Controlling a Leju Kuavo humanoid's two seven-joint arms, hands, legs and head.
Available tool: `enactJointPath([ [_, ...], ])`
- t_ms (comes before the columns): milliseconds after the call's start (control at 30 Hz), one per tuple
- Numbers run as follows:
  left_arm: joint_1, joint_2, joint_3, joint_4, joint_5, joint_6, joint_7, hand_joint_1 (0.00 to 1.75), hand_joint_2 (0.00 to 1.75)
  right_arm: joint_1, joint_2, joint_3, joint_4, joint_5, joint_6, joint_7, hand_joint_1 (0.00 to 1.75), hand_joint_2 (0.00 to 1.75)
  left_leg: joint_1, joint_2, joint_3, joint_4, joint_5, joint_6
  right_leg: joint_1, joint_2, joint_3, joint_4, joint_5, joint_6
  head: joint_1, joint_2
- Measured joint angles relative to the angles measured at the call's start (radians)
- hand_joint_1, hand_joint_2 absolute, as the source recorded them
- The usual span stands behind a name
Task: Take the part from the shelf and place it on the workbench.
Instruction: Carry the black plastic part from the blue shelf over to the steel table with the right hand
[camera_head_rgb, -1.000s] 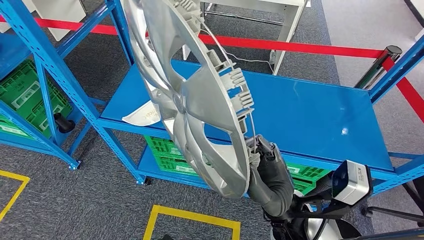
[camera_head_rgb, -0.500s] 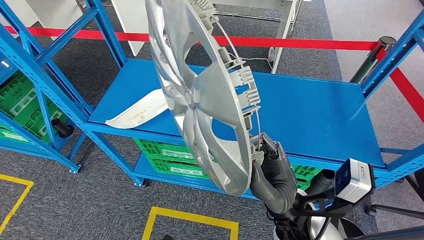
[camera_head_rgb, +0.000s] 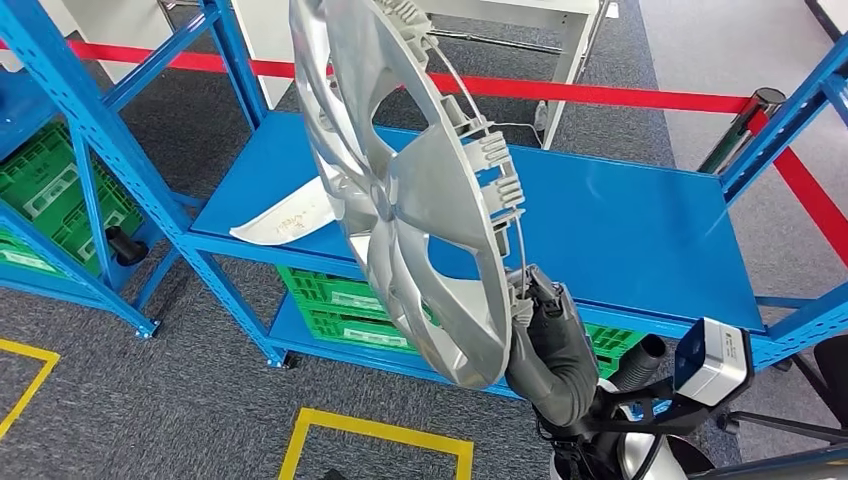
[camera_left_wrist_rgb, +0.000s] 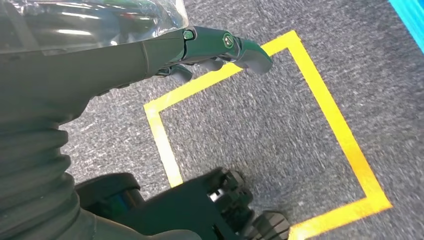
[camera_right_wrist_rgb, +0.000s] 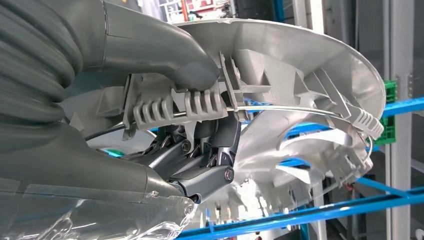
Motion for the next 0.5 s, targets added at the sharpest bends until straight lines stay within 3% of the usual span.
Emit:
enactJointPath([
  [67, 0.001, -0.001, 0.0, 0.0, 0.001, 0.0, 0.0, 0.0, 1.75, 0.002, -0.001, -0.001, 0.0, 0.0, -0.002, 0.0, 1.75, 1.75, 0.0, 0.001, -0.009, 0.003, 0.005, 0.002, -0.003, 0.0, -0.038, 0.117, -0.063, 0.007, 0.004, 0.0],
  [100, 0.001, -0.001, 0.0, 0.0, 0.001, 0.0, 0.0, 0.0, 1.75, 0.003, -0.002, -0.001, 0.0, 0.0, -0.002, 0.001, 1.75, 1.75, 0.0, 0.002, -0.014, 0.005, 0.007, 0.002, -0.005, 0.0, -0.043, 0.148, -0.072, 0.01, 0.004, 0.0],
  [133, 0.001, -0.001, 0.0, 0.0, 0.001, 0.0, 0.001, 0.0, 1.75, 0.004, -0.003, -0.002, 0.0, 0.0, -0.004, 0.001, 1.75, 1.75, 0.0, 0.002, -0.019, 0.009, 0.009, 0.001, -0.006, 0.0, -0.032, 0.144, -0.063, 0.012, 0.004, 0.0],
  [200, 0.001, -0.001, 0.0, 0.0, 0.001, -0.001, 0.001, 0.0, 1.75, 0.005, -0.005, -0.003, 0.0, 0.0, -0.006, 0.002, 1.75, 1.75, 0.002, 0.002, -0.027, 0.018, 0.01, -0.002, -0.009, -0.001, 0.034, 0.04, -0.011, 0.013, 0.005, 0.0],
  [267, 0.0, -0.001, 0.0, 0.0, 0.001, -0.001, 0.001, 0.0, 1.75, 0.005, -0.005, -0.004, 0.0, 0.0, -0.008, 0.001, 1.75, 1.75, 0.0, 0.001, -0.038, 0.028, 0.01, -0.012, -0.008, 0.0, 0.09, -0.066, 0.018, 0.008, 0.005, 0.0],
  [400, 0.001, -0.001, 0.0, -0.001, 0.002, 0.0, 0.004, 0.0, 1.75, 0.01, -0.006, -0.01, 0.0, 0.0, -0.01, 0.001, 1.75, 1.75, -0.001, 0.001, -0.05, 0.033, 0.021, -0.035, -0.004, 0.002, 0.09, -0.093, 0.027, -0.018, 0.003, 0.0],
  [433, 0.001, -0.001, 0.0, -0.001, 0.002, 0.0, 0.004, 0.0, 1.75, 0.012, -0.006, -0.011, 0.0, -0.001, -0.011, 0.001, 1.75, 1.75, 0.0, 0.001, -0.053, 0.039, 0.012, -0.041, -0.006, 0.001, 0.088, -0.096, 0.032, -0.025, 0.002, 0.0],
  [500, 0.001, -0.001, 0.0, -0.001, 0.002, 0.0, 0.004, 0.0, 1.75, 0.013, -0.006, -0.014, -0.001, -0.003, -0.013, 0.001, 1.75, 1.75, 0.001, 0.001, -0.073, 0.097, -0.041, -0.049, -0.009, -0.003, 0.083, -0.1, 0.041, -0.039, -0.003, 0.0],
])
